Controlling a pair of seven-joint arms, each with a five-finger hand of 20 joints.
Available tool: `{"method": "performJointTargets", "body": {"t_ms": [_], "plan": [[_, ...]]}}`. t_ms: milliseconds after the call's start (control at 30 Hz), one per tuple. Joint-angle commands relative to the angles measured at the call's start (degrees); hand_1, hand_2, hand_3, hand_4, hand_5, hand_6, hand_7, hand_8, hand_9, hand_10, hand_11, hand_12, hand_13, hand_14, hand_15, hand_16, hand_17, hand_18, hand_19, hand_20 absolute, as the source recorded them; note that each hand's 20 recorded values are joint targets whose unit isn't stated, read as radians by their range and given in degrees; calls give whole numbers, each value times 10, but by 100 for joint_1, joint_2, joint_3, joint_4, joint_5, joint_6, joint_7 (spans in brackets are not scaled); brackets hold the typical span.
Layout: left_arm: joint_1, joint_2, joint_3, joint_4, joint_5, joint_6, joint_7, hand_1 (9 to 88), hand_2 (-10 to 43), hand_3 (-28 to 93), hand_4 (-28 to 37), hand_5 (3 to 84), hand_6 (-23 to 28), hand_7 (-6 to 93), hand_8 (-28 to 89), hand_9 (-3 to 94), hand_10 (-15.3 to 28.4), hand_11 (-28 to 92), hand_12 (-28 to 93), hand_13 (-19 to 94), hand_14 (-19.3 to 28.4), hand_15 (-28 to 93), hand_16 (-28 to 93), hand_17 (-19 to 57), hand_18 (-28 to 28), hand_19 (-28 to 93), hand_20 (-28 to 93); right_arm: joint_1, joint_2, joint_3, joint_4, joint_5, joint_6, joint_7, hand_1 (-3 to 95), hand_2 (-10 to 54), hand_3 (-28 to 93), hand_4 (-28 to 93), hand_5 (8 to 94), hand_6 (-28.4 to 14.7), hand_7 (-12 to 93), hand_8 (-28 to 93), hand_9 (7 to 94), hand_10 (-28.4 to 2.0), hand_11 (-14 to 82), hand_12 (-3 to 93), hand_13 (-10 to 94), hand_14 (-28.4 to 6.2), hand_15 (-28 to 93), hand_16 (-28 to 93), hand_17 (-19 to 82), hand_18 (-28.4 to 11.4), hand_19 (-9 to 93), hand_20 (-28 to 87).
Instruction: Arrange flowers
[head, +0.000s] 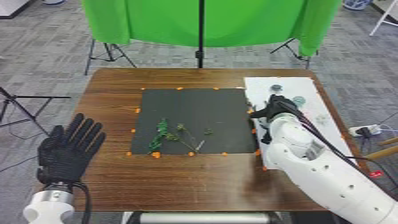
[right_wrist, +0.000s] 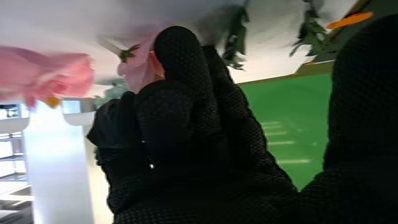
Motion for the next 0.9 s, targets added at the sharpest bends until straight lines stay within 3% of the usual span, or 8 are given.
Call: {"method": "performJointTargets", "body": {"t_ms": [33,133,200,300,567,667,767,900], "plan": [[62,-98,61,20,28,25,-136,269,183,777,-282,438,84,79,-74,358,140,157,112,272,137,266,-36,-35,118,223,134,226,-265,-574,665,-108,-235,-56,388,-95,658,-282,686,-83,147,-93,678,-197,438,298,613,-185,798,335,331,-284,920,469],[40,-95,71,35,39,-19,-151,267,175,775,-282,437,84,79,-74,357,139,157,112,272,137,267,-37,-35,117,223,135,175,-319,-645,796,-318,-426,-159,436,-95,745,-281,712,-59,234,-80,692,-183,478,319,630,-175,802,341,340,-283,925,470],[26,-101,76,41,44,-12,-159,266,170,775,-282,436,85,79,-74,356,139,156,112,271,136,265,-38,-35,117,224,135,144,-367,-622,836,-352,-701,-169,513,-95,679,-282,727,-56,282,51,713,-173,451,385,643,-169,801,345,346,-282,927,471],[27,-117,74,47,34,7,-185,267,168,772,-282,436,85,78,-74,357,139,155,112,270,136,265,-38,-36,117,224,135,72,-414,-622,907,-391,-716,-142,574,-95,661,-282,752,-45,341,128,756,-158,391,476,666,-163,796,353,351,-282,924,477],[-38,-140,124,87,28,-53,-248,267,161,772,-283,436,86,77,-73,356,139,155,112,270,136,263,-37,-36,117,224,136,-91,-476,-729,1011,-605,-564,-257,593,-95,702,-283,751,-27,430,182,794,-143,347,537,684,-158,790,357,360,-284,922,484],[-13,-146,114,77,28,-49,-241,268,155,773,-282,435,86,76,-73,355,140,155,112,270,136,262,-37,-37,118,224,136,-232,-384,-598,794,-757,-110,-305,577,-95,764,-273,765,-34,435,185,806,-140,341,530,698,-151,780,351,371,-284,920,484],[26,-132,90,73,36,-63,-224,269,152,773,-282,434,85,76,-72,355,140,154,112,270,136,261,-37,-37,118,224,136,-430,-274,-219,332,-741,332,-252,550,-95,778,-182,780,-37,419,199,826,-132,315,509,727,-135,737,361,390,-284,920,475],[83,-148,48,77,47,-103,-270,270,150,772,-282,434,86,76,-72,355,139,153,112,270,136,260,-36,-37,118,224,136,-781,-278,521,-545,-218,371,-40,501,-95,793,-44,793,-34,423,213,877,-116,247,502,783,-102,655,404,416,-284,928,466]]}}
